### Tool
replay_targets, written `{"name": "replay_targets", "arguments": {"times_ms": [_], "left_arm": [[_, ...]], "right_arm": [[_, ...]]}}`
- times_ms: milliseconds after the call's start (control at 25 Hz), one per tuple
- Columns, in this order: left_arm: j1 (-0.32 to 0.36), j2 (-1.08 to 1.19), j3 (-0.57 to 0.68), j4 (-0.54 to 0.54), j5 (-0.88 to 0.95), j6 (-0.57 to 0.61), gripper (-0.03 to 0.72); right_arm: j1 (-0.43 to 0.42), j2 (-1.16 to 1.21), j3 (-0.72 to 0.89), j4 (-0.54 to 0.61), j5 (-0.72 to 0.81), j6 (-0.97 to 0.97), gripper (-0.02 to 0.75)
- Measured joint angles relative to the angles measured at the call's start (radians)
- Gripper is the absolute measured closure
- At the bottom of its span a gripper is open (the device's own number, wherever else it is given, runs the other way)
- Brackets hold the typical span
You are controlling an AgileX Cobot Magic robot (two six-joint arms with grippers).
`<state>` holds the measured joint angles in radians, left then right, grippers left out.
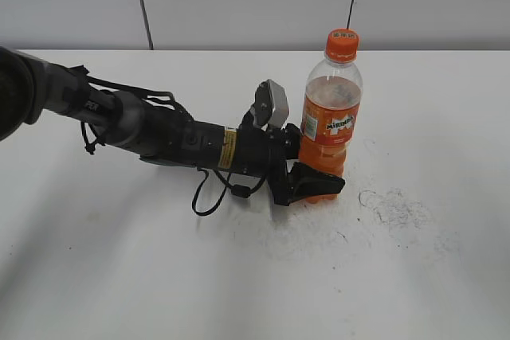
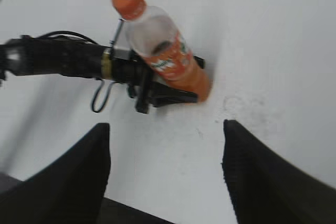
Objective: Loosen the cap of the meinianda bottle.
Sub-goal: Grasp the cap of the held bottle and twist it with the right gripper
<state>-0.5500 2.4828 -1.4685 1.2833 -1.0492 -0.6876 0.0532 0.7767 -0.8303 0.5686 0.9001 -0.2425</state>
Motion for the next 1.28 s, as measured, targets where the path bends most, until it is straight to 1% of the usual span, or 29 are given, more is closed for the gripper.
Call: {"name": "replay_targets", "arguments": {"times_ms": [80, 160, 240, 320, 440, 520, 600, 640, 720, 800, 920, 1280], "left_arm": [[0.000, 0.000, 0.000, 0.000, 0.000, 0.000, 0.129], [0.000, 0.000, 0.000, 0.000, -0.001, 0.000, 0.129], [0.000, 0.000, 0.000, -0.002, 0.000, 0.000, 0.129], [0.000, 0.000, 0.000, -0.002, 0.000, 0.000, 0.132], [0.000, 0.000, 0.000, -0.003, 0.000, 0.000, 0.132], [0.000, 0.000, 0.000, -0.003, 0.000, 0.000, 0.134], [0.000, 0.000, 0.000, -0.003, 0.000, 0.000, 0.134], [0.000, 0.000, 0.000, -0.003, 0.000, 0.000, 0.134], [0.000, 0.000, 0.000, -0.003, 0.000, 0.000, 0.134], [0.000, 0.000, 0.000, -0.005, 0.000, 0.000, 0.134], [0.000, 0.000, 0.000, -0.005, 0.000, 0.000, 0.134], [0.000, 0.000, 0.000, -0.006, 0.001, 0.001, 0.134]], "right_arm": [[0.000, 0.130, -0.075, 0.109, 0.011, -0.074, 0.245], [0.000, 0.237, -0.161, 0.190, 0.060, -0.128, 0.245], [0.014, 0.327, -0.251, 0.216, 0.110, -0.140, 0.245], [0.042, 0.406, -0.335, 0.205, 0.155, -0.124, 0.245], [0.138, 0.536, -0.483, 0.106, 0.226, -0.039, 0.245], [0.213, 0.621, -0.583, -0.005, 0.276, 0.053, 0.245], [0.270, 0.678, -0.667, -0.108, 0.301, 0.120, 0.245], [0.308, 0.728, -0.730, -0.187, 0.309, 0.176, 0.245], [0.346, 0.791, -0.808, -0.278, 0.313, 0.243, 0.245], [0.367, 0.836, -0.863, -0.332, 0.313, 0.280, 0.245], [0.375, 0.895, -0.925, -0.368, 0.313, 0.304, 0.245], [0.376, 0.973, -0.932, -0.382, 0.314, 0.275, 0.245]]}}
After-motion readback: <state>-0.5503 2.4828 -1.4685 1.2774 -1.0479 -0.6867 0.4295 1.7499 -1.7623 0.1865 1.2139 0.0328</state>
